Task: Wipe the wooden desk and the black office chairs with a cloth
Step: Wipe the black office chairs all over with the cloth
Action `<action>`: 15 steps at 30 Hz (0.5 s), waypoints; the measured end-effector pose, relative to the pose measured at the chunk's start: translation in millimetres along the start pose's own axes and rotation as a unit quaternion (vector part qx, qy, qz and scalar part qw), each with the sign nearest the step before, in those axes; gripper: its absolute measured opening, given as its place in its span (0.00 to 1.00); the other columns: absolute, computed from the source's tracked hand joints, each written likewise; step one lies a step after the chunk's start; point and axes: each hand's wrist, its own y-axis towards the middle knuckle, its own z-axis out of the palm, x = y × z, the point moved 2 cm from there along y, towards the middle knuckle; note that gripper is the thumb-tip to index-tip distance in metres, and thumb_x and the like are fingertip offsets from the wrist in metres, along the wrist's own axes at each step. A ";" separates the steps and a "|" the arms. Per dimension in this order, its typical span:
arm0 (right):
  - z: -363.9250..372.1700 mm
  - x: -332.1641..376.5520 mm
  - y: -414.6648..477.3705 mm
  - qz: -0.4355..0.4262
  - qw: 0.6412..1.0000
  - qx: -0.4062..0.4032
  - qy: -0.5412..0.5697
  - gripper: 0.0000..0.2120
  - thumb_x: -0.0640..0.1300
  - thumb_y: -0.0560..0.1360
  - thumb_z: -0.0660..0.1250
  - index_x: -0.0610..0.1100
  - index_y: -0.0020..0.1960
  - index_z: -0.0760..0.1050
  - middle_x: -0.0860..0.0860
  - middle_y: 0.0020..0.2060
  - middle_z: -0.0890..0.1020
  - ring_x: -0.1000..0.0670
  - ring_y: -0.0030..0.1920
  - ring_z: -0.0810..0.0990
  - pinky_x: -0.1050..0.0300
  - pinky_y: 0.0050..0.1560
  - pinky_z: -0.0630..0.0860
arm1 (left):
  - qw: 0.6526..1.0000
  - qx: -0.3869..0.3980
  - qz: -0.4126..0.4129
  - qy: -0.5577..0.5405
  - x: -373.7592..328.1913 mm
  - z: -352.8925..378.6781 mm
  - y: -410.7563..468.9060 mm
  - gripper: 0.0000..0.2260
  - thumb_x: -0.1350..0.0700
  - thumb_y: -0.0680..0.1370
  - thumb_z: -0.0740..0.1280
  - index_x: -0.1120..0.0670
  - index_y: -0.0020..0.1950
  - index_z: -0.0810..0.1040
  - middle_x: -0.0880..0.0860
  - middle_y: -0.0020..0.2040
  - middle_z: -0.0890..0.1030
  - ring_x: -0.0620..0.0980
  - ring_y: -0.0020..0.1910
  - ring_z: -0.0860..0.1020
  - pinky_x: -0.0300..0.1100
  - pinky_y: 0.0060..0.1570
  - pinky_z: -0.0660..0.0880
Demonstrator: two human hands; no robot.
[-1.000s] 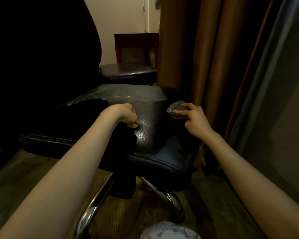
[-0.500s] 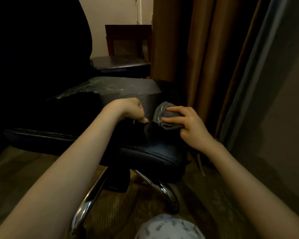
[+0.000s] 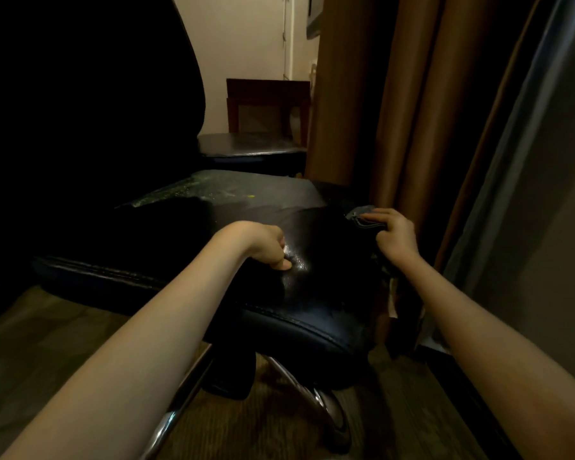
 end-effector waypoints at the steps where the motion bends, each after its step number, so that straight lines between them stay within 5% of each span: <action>1: -3.1 2.5 4.0 -0.005 1.000 -0.012 0.002 0.28 0.22 0.68 0.54 0.42 0.60 0.79 0.46 0.66 0.73 0.45 0.68 0.68 0.63 0.64 0.63 | 1.000 0.001 -0.001 0.007 1.0 -1.7 -1.1 0.21 0.51 0.78 0.65 0.58 0.69 0.68 0.55 0.68 0.71 0.54 0.66 0.70 0.40 0.60 0.66; 4: -3.3 8.6 5.9 -0.028 0.999 0.011 0.019 0.29 0.22 0.68 0.53 0.43 0.59 0.79 0.47 0.65 0.73 0.47 0.68 0.68 0.69 0.61 0.62 | 0.999 0.022 0.000 0.031 6.5 -2.6 -6.0 0.21 0.50 0.78 0.65 0.58 0.68 0.70 0.56 0.67 0.72 0.54 0.65 0.71 0.40 0.60 0.66; 8: 13.5 7.5 -0.5 -0.104 0.992 0.055 -0.054 0.30 0.23 0.67 0.54 0.46 0.59 0.80 0.50 0.65 0.73 0.45 0.67 0.67 0.63 0.61 0.61 | 0.998 0.052 0.012 0.043 16.3 -5.9 -12.5 0.19 0.53 0.79 0.64 0.60 0.66 0.71 0.56 0.63 0.74 0.53 0.61 0.72 0.39 0.55 0.67; 15: 9.9 -16.5 22.9 -0.009 0.997 0.013 -0.072 0.28 0.23 0.69 0.54 0.44 0.61 0.78 0.43 0.66 0.71 0.40 0.66 0.67 0.47 0.68 0.66 | 0.996 0.073 0.013 0.050 41.2 -4.1 -16.5 0.07 0.55 0.78 0.66 0.56 0.51 0.69 0.56 0.46 0.71 0.50 0.44 0.67 0.40 0.41 0.65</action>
